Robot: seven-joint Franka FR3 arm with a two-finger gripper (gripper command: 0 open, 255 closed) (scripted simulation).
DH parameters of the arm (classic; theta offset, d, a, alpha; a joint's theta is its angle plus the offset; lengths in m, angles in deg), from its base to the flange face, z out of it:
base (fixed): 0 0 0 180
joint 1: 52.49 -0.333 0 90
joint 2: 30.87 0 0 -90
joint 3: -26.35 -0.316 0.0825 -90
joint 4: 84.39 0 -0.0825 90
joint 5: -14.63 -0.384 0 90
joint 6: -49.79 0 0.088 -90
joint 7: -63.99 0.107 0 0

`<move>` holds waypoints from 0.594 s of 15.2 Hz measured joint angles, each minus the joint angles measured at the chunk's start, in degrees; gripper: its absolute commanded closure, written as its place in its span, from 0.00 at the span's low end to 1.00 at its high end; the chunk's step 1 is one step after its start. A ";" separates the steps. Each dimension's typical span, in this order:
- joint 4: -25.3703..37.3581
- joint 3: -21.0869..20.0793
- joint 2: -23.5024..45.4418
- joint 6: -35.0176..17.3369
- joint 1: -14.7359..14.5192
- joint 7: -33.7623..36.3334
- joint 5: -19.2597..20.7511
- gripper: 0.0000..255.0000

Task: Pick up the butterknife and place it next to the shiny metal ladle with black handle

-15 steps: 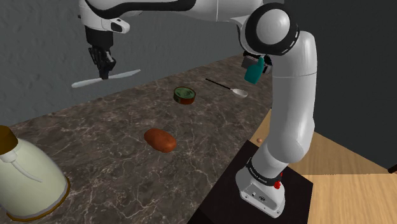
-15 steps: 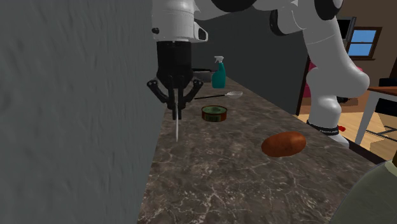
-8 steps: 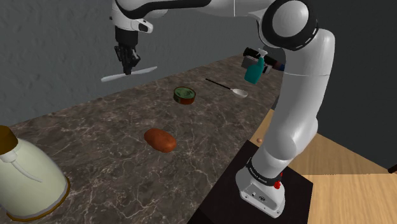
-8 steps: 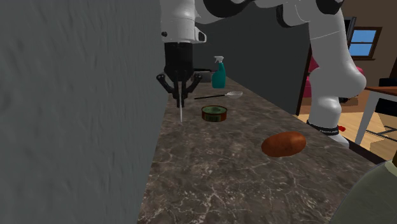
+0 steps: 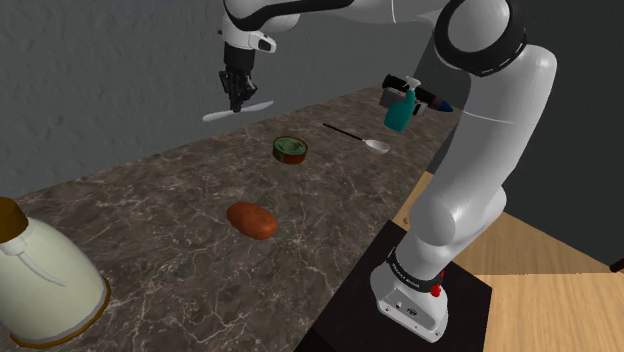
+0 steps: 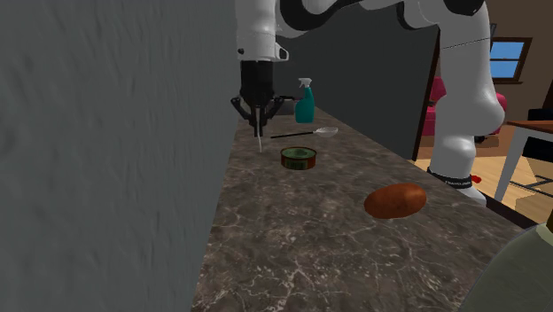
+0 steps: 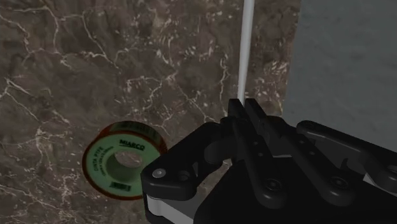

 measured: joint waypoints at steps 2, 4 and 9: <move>-1.33 0.79 -1.13 -0.28 1.85 -2.76 -0.76 1.00; -2.21 1.76 -2.11 -0.25 3.79 -5.78 -1.43 1.00; -4.43 4.26 -4.13 -0.50 8.17 -12.93 -2.83 1.00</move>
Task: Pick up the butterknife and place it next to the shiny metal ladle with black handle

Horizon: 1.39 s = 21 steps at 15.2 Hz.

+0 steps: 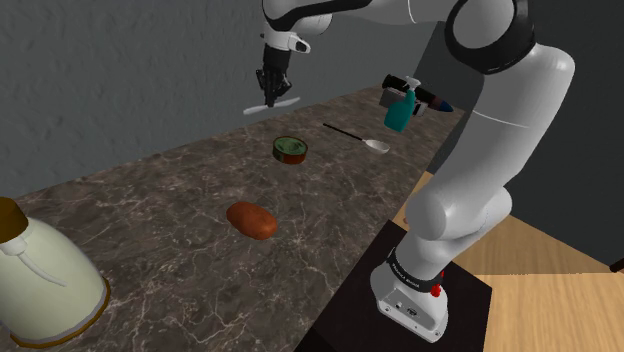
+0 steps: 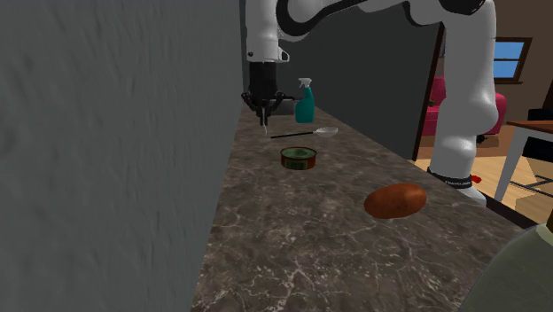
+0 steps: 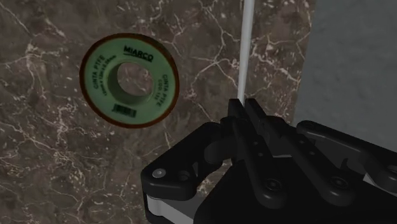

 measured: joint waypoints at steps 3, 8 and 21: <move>0.93 1.54 0.61 0.47 2.13 -3.69 0.01 1.00; 1.56 4.13 0.92 0.97 5.91 -10.12 -0.26 1.00; -3.83 5.48 3.44 -6.72 7.42 -12.79 0.48 1.00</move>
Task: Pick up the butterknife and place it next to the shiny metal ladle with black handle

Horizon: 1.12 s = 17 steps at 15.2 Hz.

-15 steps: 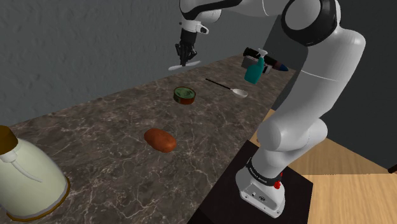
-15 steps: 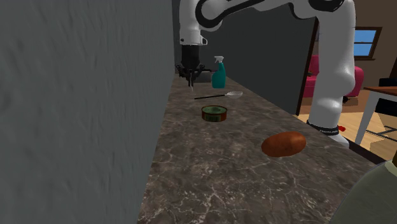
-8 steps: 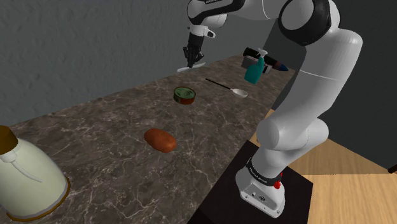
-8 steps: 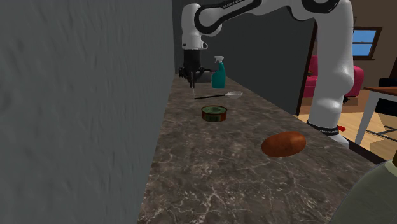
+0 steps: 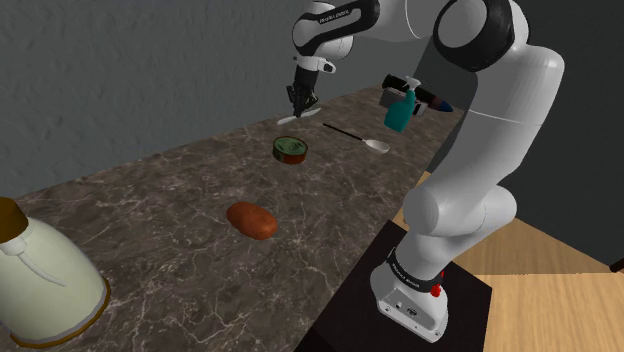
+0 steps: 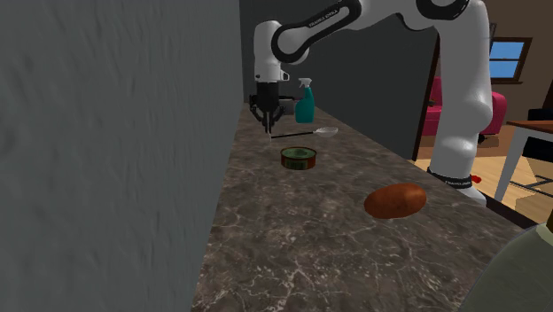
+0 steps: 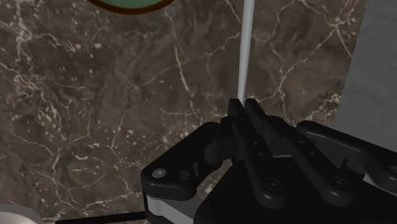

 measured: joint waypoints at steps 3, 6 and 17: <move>-0.96 0.07 1.07 -1.98 -0.17 0.27 0.40 1.00; -2.19 0.21 2.10 -4.17 -0.24 0.40 0.79 1.00; -2.78 0.26 2.62 -5.29 -0.33 0.55 1.01 0.00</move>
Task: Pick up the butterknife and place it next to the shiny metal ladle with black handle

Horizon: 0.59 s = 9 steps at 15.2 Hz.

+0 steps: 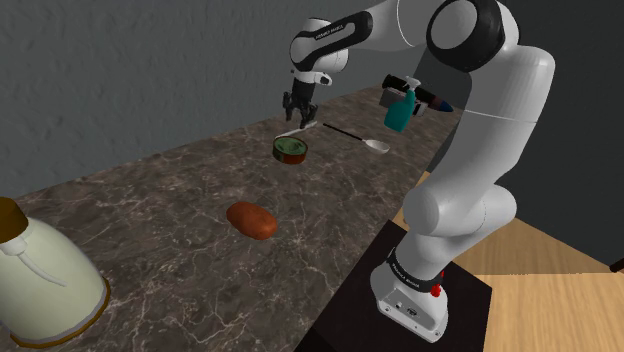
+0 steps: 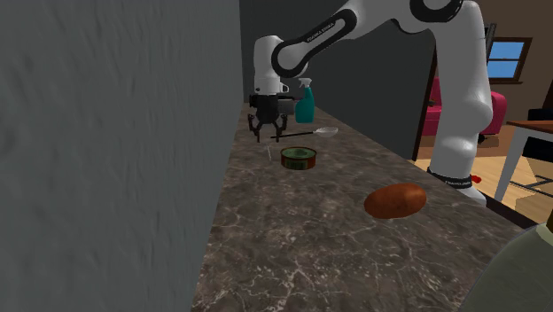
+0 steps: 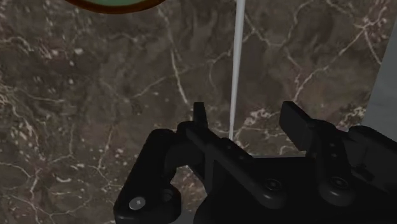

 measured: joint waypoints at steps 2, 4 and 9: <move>0.00 0.00 0.00 0.00 0.00 0.00 0.00 0.00; 0.00 0.00 0.00 0.00 0.00 0.00 0.00 0.00; 3.77 -0.17 -2.18 5.77 0.39 -0.65 -0.86 0.00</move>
